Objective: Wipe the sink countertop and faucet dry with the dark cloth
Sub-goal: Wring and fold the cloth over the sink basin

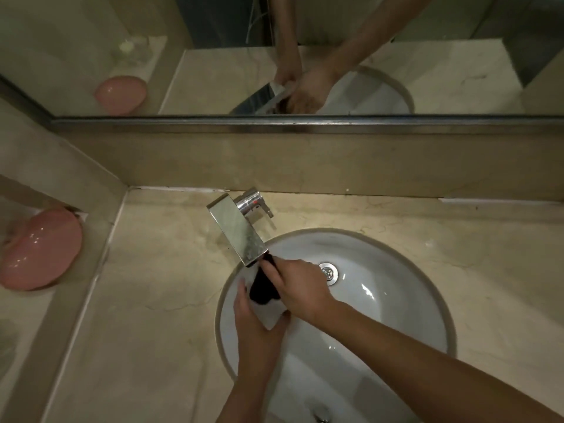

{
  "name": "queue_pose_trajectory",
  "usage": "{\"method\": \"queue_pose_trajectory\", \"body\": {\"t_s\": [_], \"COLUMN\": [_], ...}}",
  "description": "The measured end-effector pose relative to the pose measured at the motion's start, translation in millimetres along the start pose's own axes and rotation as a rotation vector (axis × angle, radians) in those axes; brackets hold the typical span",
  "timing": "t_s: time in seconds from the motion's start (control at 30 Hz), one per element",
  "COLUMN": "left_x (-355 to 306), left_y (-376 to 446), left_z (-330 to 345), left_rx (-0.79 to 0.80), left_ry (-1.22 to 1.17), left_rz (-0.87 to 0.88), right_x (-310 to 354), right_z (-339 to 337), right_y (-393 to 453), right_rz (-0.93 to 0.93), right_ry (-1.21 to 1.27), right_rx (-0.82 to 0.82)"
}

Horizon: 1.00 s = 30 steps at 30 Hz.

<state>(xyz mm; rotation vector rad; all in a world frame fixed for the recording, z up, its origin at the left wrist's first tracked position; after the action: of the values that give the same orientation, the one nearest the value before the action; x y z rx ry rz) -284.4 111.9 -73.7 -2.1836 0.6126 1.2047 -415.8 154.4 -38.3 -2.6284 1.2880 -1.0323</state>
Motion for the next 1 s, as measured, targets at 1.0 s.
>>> {"method": "queue_pose_trajectory", "body": {"t_s": [1.0], "left_x": [-112.9], "left_y": [-38.9], "left_z": [166.6], "left_rx": [0.526], "left_ry": [-0.334], "left_rz": [-0.080], "right_x": [-306.8], "right_z": [-148.8], "right_y": [-90.3], "right_rz": [0.227], "right_ry": [-0.375], "right_rx": [-0.126]}}
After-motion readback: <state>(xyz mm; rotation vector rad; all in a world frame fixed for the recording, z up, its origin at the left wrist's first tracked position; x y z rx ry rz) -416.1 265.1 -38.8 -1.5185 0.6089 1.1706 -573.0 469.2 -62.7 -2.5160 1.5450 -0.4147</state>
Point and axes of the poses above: each hand's wrist, its own y-axis towards the middle knuckle, its own z-axis out of the palm, x = y × z, the point moved 1 cm from there along y, towards the middle knuckle, and after that the axes turned 12 degrees about z, right-handed, at the moved point
